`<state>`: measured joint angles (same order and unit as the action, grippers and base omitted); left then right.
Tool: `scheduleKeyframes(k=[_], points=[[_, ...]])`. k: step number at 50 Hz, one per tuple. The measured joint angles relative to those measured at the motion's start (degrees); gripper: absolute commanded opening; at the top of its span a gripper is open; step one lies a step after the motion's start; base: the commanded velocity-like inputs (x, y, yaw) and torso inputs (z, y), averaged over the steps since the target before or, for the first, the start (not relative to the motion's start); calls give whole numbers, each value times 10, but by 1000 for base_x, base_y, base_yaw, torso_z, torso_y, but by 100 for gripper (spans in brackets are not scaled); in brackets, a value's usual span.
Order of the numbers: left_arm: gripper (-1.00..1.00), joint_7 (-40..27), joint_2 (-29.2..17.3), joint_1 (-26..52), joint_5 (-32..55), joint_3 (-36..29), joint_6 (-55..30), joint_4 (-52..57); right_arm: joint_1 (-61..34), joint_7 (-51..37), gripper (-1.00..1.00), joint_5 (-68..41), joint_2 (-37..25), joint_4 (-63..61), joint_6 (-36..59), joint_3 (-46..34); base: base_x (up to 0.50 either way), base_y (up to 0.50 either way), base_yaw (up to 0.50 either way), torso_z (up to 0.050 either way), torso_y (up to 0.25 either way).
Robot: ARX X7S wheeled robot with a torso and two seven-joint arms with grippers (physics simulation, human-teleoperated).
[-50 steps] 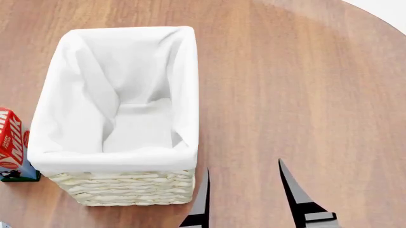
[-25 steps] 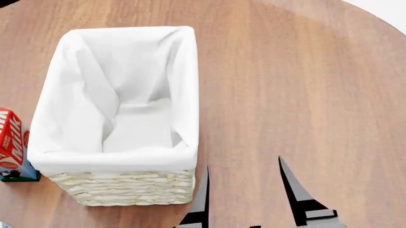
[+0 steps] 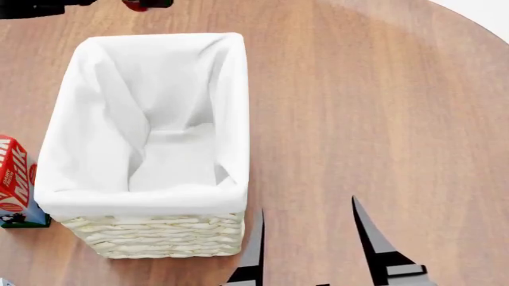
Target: Pick up the tomato sauce, and put it in the basket.
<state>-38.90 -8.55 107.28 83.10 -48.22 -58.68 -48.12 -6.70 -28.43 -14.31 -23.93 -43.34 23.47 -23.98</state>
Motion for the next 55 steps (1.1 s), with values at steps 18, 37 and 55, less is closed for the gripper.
scheduleKeyframes(k=[18,37,55], points=[[-100,-11,48,23,14,-8,-45,-127,2,-5,100,-3,-4,-11,2,3,0,0,0,0,1],[-100,-27,71,-7,29,-10,-40,-177,0,-9,100,-5,-7,-15,3,1,0,0,0,0,1],[-100,-38,81,-38,65,-32,-17,-210,-1,-12,100,-7,-9,-21,5,1,0,0,0,0,0]])
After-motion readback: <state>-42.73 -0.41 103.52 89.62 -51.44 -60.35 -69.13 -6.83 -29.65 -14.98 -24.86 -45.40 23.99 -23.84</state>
